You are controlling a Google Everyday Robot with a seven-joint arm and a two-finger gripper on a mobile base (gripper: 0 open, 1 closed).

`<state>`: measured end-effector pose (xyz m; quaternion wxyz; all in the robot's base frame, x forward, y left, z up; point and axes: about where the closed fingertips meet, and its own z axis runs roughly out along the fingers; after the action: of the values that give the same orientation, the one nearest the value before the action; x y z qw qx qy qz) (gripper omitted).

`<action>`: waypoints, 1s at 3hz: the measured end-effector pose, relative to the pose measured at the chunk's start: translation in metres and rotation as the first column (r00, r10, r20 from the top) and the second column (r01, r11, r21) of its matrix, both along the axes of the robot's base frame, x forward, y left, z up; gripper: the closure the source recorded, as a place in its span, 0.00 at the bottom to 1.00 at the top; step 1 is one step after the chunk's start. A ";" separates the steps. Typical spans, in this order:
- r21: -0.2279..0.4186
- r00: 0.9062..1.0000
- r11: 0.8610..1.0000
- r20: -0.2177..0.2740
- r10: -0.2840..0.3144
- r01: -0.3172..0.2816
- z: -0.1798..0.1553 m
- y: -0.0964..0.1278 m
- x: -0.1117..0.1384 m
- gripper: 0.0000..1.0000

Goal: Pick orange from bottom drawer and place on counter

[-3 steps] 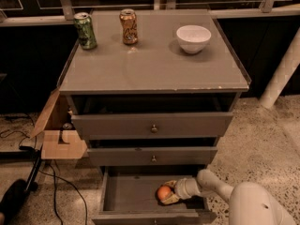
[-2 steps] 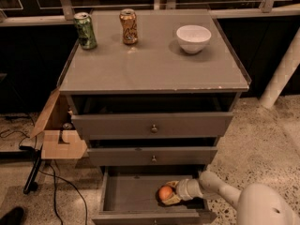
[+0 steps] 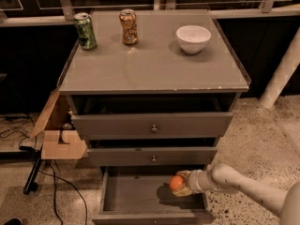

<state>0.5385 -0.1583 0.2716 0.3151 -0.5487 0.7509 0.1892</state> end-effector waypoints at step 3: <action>-0.046 0.998 0.997 0.004 0.061 -0.061 0.073 -0.001 -0.023 1.00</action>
Offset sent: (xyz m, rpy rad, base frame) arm -0.0118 0.0073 0.0345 -0.0238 -0.0063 0.0455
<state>0.5152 -0.1595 0.3447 0.2985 -0.5791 0.7370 0.1801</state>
